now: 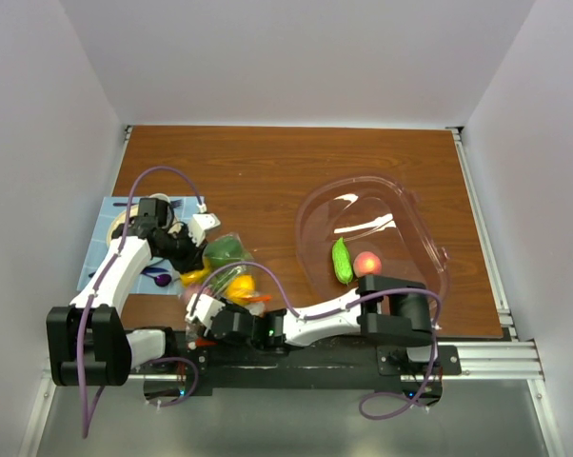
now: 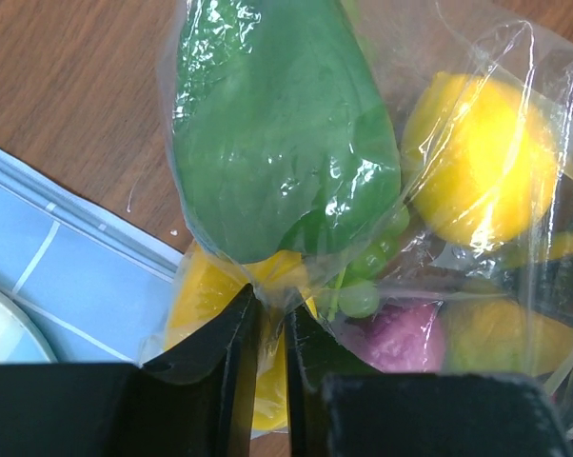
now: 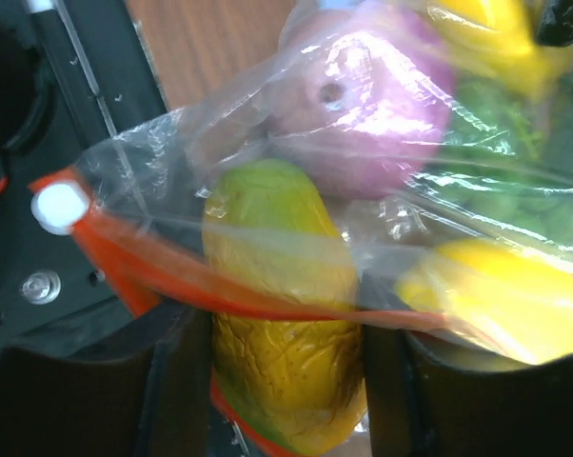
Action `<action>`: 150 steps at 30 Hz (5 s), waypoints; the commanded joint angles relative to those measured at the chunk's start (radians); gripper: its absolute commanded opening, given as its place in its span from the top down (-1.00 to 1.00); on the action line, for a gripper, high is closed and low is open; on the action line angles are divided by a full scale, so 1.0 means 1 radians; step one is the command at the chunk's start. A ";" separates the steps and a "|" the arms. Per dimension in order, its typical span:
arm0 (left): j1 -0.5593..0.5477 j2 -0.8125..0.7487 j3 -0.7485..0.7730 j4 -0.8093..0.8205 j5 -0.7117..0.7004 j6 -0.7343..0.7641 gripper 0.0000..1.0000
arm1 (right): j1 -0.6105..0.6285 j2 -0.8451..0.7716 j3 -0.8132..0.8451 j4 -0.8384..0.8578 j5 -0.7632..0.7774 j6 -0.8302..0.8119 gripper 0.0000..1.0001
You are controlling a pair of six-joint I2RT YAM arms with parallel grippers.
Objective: Open the zip-top bag and remove the fake food
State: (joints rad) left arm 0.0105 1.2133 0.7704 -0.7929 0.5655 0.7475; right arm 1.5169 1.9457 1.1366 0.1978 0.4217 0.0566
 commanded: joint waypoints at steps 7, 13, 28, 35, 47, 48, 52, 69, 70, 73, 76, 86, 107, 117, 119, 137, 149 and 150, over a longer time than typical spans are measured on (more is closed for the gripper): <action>-0.001 0.020 0.033 0.101 -0.177 -0.167 1.00 | -0.040 -0.181 -0.098 -0.040 -0.046 0.060 0.94; -0.001 0.038 0.030 0.207 -0.326 -0.235 1.00 | -0.041 -0.434 -0.201 -0.225 0.023 0.175 1.00; -0.027 -0.034 0.133 0.049 -0.313 -0.292 1.00 | -0.369 -0.838 -0.276 -0.656 0.404 0.544 1.00; -0.029 -0.067 0.236 -0.051 -0.254 -0.280 1.00 | -0.563 -0.697 -0.207 -0.777 0.416 0.592 0.31; -0.029 -0.087 0.153 -0.033 -0.361 -0.251 1.00 | -0.557 -0.623 -0.003 -0.776 0.358 0.448 -0.92; -0.029 -0.087 0.142 -0.023 -0.386 -0.249 1.00 | -0.531 -0.634 -0.009 -0.762 0.353 0.436 -0.84; -0.029 -0.081 0.099 0.011 -0.424 -0.234 1.00 | -0.361 -0.702 -0.066 -0.619 0.322 0.381 0.20; -0.056 -0.070 0.035 -0.011 -0.397 -0.229 1.00 | -0.139 -0.300 -0.135 -0.104 0.115 0.413 0.70; -0.061 -0.069 0.029 -0.011 -0.397 -0.229 1.00 | -0.139 -0.275 -0.098 -0.101 0.118 0.411 0.69; -0.066 -0.070 0.024 -0.017 -0.392 -0.227 1.00 | -0.141 -0.194 -0.054 -0.063 0.111 0.413 0.68; -0.069 -0.080 0.021 -0.026 -0.391 -0.218 1.00 | -0.138 -0.124 -0.006 -0.043 0.109 0.407 0.66; -0.070 -0.090 0.020 -0.043 -0.362 -0.189 1.00 | -0.139 -0.063 0.055 0.006 0.229 0.353 -0.40; -0.210 -0.057 0.112 -0.144 -0.191 -0.178 1.00 | -0.167 -0.209 -0.135 0.061 0.399 0.380 -0.45; -0.300 0.028 0.027 -0.033 -0.260 -0.200 1.00 | -0.185 -0.168 -0.141 0.155 0.322 0.364 -0.45; -0.314 0.049 0.027 -0.025 -0.277 -0.197 1.00 | -0.190 -0.143 -0.130 0.164 0.312 0.356 -0.45; -0.339 0.094 0.006 -0.038 -0.296 -0.152 1.00 | -0.282 0.028 -0.162 0.221 0.170 0.414 -0.09; -0.339 0.088 0.006 -0.012 -0.337 -0.180 1.00 | -0.253 -0.191 -0.306 0.235 0.153 0.411 0.61; -0.339 0.088 0.006 -0.008 -0.337 -0.181 1.00 | -0.247 -0.249 -0.319 0.221 0.160 0.411 0.62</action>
State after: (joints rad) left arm -0.3202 1.2770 0.8146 -0.8154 0.2306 0.5686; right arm 1.2350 1.8462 0.8791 0.4549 0.5846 0.4599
